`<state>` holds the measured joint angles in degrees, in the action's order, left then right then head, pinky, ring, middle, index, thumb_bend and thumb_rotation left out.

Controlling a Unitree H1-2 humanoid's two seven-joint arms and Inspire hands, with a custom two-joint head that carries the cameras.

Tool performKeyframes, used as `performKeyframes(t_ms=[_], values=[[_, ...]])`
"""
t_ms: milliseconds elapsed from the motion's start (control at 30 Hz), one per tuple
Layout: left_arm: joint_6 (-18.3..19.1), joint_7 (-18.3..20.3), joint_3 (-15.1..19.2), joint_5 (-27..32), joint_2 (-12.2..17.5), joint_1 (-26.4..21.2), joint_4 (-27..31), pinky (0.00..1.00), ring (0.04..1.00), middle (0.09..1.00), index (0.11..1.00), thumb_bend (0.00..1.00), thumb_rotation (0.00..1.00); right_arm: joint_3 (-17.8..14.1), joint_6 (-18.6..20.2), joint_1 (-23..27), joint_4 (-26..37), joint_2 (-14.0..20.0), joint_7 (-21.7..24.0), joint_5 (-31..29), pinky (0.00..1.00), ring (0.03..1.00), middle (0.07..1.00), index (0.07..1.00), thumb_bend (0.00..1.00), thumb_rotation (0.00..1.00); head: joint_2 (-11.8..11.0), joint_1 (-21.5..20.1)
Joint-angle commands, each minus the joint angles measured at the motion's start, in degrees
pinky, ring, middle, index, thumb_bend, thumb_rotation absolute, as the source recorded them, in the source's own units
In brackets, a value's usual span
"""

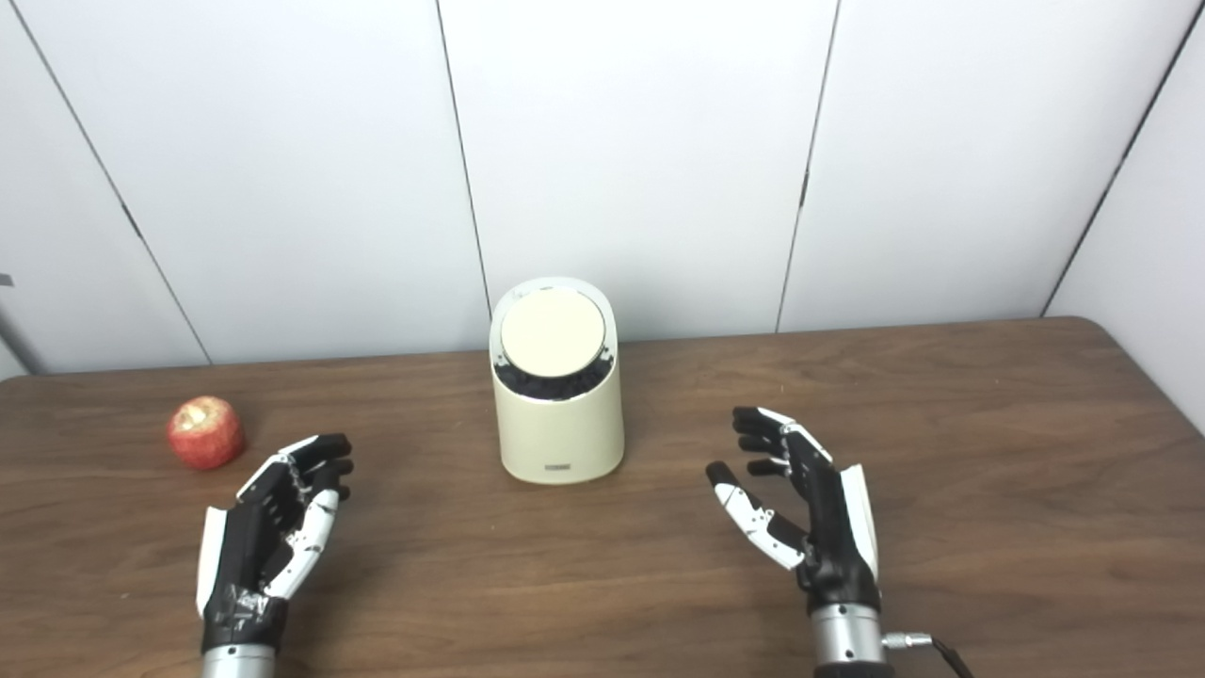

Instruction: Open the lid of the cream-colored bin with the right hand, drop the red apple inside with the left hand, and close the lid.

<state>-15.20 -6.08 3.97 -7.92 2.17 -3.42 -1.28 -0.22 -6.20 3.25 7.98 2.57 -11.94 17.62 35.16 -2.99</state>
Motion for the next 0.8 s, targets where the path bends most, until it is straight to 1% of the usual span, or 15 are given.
performKeyframes(t_ms=[0, 67, 100, 133, 167, 233, 300, 333, 433, 500, 533, 600, 667, 733, 767], values=[[-0.9, -0.3, -0.2, 0.0, 0.1, -1.4, 0.6, 0.64, 0.711, 0.736, 0.721, 0.24, 0.40, 0.3, 0.7, 3.6, 4.0, 0.9, 1.1, 2.4, 0.64, 0.717, 0.739, 0.733, 0.33, 0.51, -0.1, -0.2], [-1.3, -0.5, -0.2, -0.3, 0.1, -1.6, 0.1, 0.64, 0.710, 0.735, 0.721, 0.24, 0.41, 0.7, 2.2, 5.4, 4.9, 2.3, 2.4, 4.2, 0.64, 0.728, 0.753, 0.756, 0.36, 0.54, -0.4, -0.4], [-1.3, -0.4, -0.2, -0.2, 0.1, -1.6, 0.1, 0.63, 0.709, 0.734, 0.720, 0.24, 0.41, 0.8, 4.4, 6.4, 5.8, 2.8, 3.7, 4.5, 0.64, 0.737, 0.764, 0.773, 0.39, 0.57, -0.4, -0.4], [-1.4, -0.4, -0.2, -0.3, 0.2, -1.6, 0.0, 0.63, 0.711, 0.737, 0.721, 0.25, 0.41, 0.8, 6.2, 7.3, 6.4, 3.3, 4.7, 4.8, 0.67, 0.769, 0.795, 0.804, 0.47, 0.64, -0.7, -0.5], [-1.3, -0.4, -0.3, -0.4, 0.2, -1.6, 0.0, 0.64, 0.712, 0.738, 0.722, 0.25, 0.41, 0.8, 8.1, 8.5, 7.0, 3.5, 5.7, 4.9, 0.69, 0.787, 0.814, 0.819, 0.51, 0.67, -0.7, -0.5], [-1.6, -0.4, -0.3, -0.4, 0.4, -1.7, -0.3, 0.64, 0.714, 0.740, 0.724, 0.25, 0.42, 0.9, 11.4, 11.1, 7.7, 3.7, 7.1, 5.1, 0.74, 0.830, 0.854, 0.845, 0.62, 0.70, -0.8, -0.5], [-1.9, -0.3, -0.3, -0.3, 0.5, -1.8, -0.6, 0.64, 0.717, 0.742, 0.726, 0.25, 0.42, 1.7, 15.1, 13.7, 8.8, 4.1, 8.6, 7.2, 0.77, 0.863, 0.883, 0.869, 0.71, 0.74, -0.8, -0.5], [-2.1, -0.3, -0.3, -0.2, 0.6, -1.8, -0.8, 0.65, 0.720, 0.742, 0.726, 0.25, 0.42, 2.2, 16.8, 15.2, 9.2, 4.2, 9.2, 8.7, 0.79, 0.877, 0.894, 0.882, 0.74, 0.76, -0.9, -0.5], [-2.6, -0.6, -0.2, -0.5, 0.5, -1.9, -1.3, 0.64, 0.717, 0.739, 0.723, 0.25, 0.43, 3.4, 20.0, 18.8, 9.6, 4.3, 10.0, 11.5, 0.81, 0.885, 0.900, 0.882, 0.74, 0.73, -1.2, -0.4], [-2.7, -0.7, -0.2, -0.6, 0.4, -1.9, -1.3, 0.64, 0.715, 0.737, 0.722, 0.25, 0.43, 4.1, 21.7, 20.9, 9.5, 4.3, 10.4, 13.5, 0.79, 0.873, 0.894, 0.877, 0.74, 0.71, -1.2, -0.4], [-2.7, -0.6, -0.2, -0.5, 0.4, -1.9, -1.3, 0.64, 0.717, 0.739, 0.724, 0.24, 0.43, 4.6, 22.3, 22.2, 9.2, 4.2, 10.5, 14.3, 0.76, 0.857, 0.884, 0.875, 0.74, 0.69, -1.3, -0.3], [-2.8, -0.5, -0.2, -0.4, 0.4, -1.8, -1.3, 0.64, 0.719, 0.740, 0.725, 0.24, 0.43, 5.3, 23.1, 24.4, 8.2, 4.0, 10.7, 15.3, 0.72, 0.837, 0.872, 0.879, 0.78, 0.67, -1.3, -0.3], [-2.8, -0.6, -0.2, -0.4, 0.3, -1.8, -1.2, 0.64, 0.718, 0.738, 0.722, 0.24, 0.43, 5.9, 23.9, 26.2, 7.1, 4.0, 11.1, 15.8, 0.70, 0.823, 0.865, 0.886, 0.80, 0.66, -1.4, -0.5], [-2.7, -0.8, -0.3, -0.8, 0.2, -1.7, -1.2, 0.63, 0.715, 0.737, 0.721, 0.23, 0.41, 6.1, 24.4, 27.7, 5.5, 3.7, 10.9, 15.9, 0.64, 0.793, 0.859, 0.883, 0.84, 0.63, -1.3, -0.4], [-2.8, -0.9, -0.3, -1.0, 0.2, -1.7, -1.2, 0.63, 0.715, 0.737, 0.721, 0.23, 0.41, 6.3, 24.5, 28.2, 4.8, 3.5, 10.6, 16.1, 0.55, 0.683, 0.788, 0.885, 0.86, 0.63, -1.3, -0.3]])
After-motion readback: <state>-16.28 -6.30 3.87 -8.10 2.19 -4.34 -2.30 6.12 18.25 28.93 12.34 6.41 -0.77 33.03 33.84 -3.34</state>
